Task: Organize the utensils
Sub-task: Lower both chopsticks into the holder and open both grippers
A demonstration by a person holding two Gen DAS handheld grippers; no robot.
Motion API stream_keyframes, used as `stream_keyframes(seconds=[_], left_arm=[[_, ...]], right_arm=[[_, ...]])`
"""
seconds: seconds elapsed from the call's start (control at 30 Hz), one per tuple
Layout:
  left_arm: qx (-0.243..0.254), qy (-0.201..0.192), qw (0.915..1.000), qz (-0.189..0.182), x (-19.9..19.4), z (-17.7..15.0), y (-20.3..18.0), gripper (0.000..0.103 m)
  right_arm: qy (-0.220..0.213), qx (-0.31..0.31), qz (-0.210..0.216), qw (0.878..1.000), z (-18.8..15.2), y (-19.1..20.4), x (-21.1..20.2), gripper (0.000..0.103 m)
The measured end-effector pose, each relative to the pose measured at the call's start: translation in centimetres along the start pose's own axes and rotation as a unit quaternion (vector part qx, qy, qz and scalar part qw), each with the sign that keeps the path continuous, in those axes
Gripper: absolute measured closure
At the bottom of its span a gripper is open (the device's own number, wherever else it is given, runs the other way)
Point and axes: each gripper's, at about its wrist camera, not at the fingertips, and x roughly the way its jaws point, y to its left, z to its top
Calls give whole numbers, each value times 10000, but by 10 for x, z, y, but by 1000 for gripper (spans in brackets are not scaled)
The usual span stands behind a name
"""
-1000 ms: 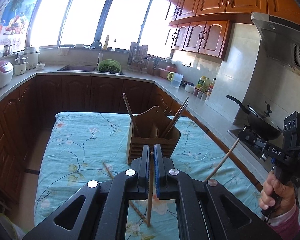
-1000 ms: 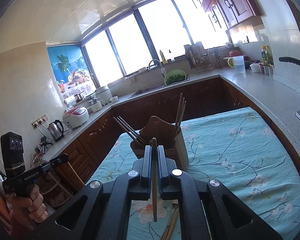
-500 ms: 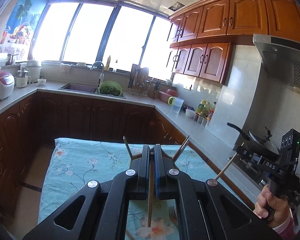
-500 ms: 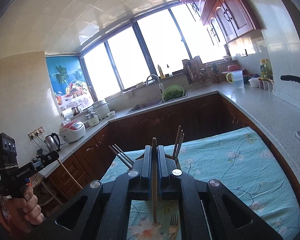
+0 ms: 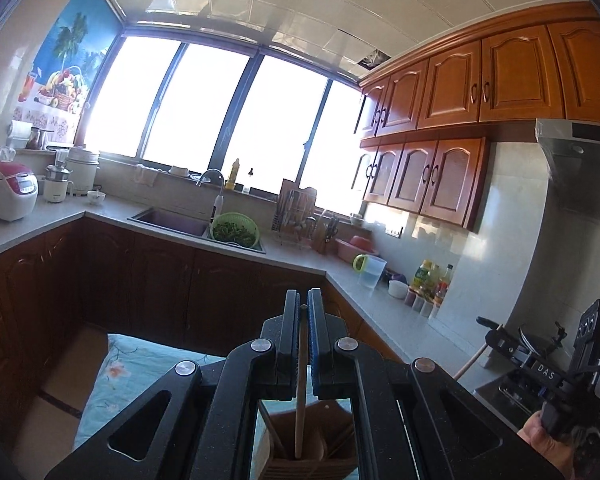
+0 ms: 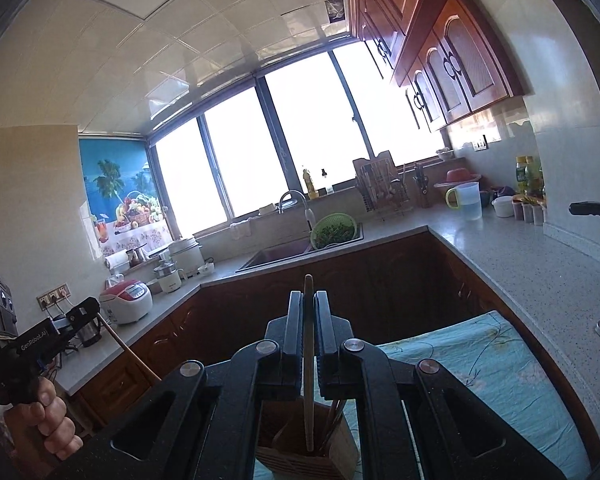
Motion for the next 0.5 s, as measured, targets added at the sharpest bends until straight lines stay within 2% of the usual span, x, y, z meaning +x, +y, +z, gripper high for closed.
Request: stream_keyframes(seconds=[0.27, 0.5], left_arm=[[-313, 259, 9986, 332, 51, -54, 10, 101], [-382, 750, 9956, 402, 85, -88, 11, 101]], right_arm=[[289, 28, -214, 9994, -37, -11, 39, 98], [870, 171, -229, 9958, -74, -22, 70, 98]])
